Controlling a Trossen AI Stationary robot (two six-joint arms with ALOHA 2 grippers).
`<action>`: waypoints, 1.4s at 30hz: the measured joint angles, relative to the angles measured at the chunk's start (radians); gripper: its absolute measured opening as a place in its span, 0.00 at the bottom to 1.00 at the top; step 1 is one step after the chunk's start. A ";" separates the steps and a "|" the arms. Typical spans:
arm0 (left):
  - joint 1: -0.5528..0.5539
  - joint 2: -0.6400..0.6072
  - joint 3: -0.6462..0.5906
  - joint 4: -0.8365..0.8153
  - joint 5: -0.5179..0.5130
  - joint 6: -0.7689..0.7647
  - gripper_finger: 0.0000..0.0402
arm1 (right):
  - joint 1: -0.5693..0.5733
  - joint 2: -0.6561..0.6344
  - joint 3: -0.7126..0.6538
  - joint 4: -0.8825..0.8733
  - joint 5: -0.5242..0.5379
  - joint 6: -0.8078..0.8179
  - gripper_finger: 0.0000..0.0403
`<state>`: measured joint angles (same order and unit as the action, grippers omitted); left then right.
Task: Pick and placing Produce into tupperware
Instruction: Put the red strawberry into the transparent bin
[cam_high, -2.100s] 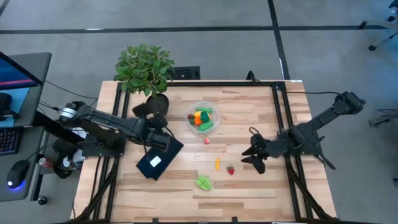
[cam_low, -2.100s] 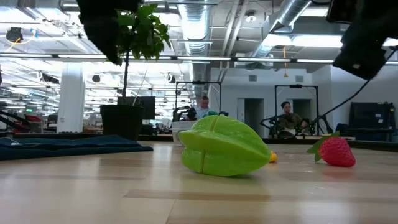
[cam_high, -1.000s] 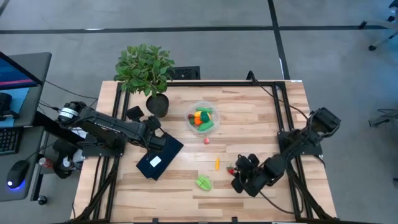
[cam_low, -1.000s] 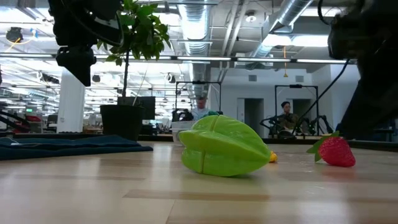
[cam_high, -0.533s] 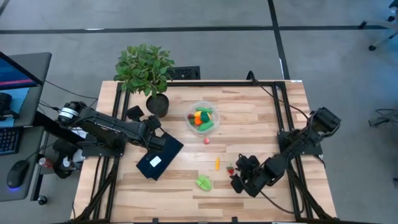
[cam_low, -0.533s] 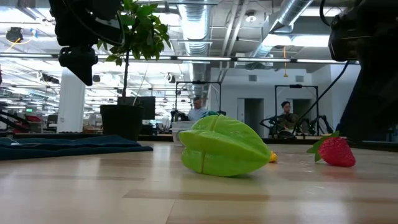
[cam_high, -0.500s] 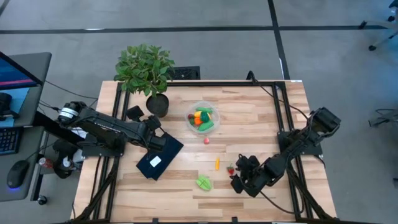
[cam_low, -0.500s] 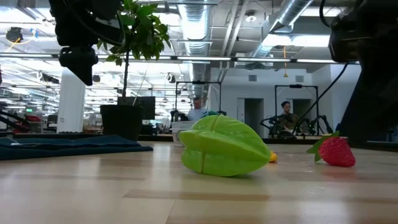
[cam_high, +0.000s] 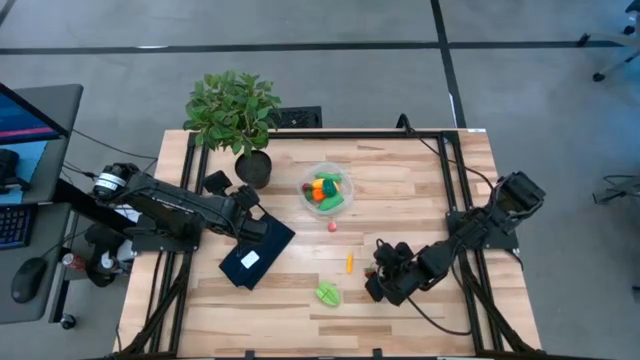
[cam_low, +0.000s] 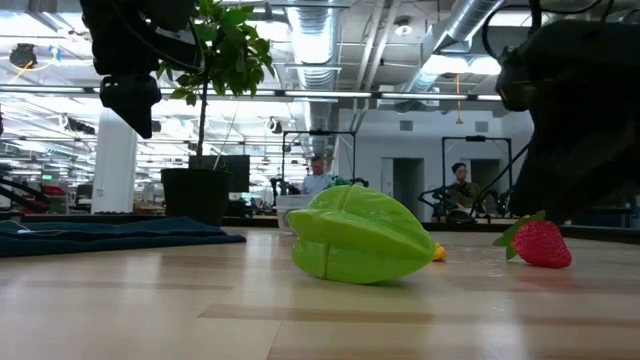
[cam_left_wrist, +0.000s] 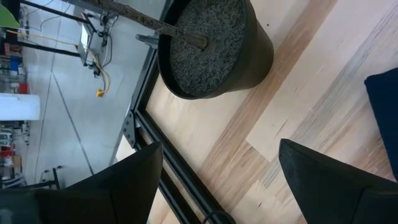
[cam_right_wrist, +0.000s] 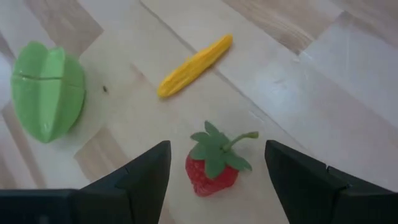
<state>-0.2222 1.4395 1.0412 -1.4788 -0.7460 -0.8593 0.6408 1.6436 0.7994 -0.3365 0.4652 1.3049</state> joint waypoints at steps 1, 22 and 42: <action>0.000 0.000 0.000 0.000 0.000 0.000 0.77 | -0.003 0.000 0.000 0.000 -0.008 -0.010 0.63; 0.000 0.000 0.000 0.000 -0.047 0.000 0.77 | -0.021 0.037 -0.018 0.055 -0.061 -0.057 0.63; 0.000 0.000 0.000 0.000 -0.048 0.001 0.77 | -0.028 0.061 -0.019 0.055 -0.066 -0.060 0.39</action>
<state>-0.2222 1.4399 1.0416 -1.4788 -0.7935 -0.8585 0.6125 1.7046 0.7803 -0.2818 0.3992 1.2453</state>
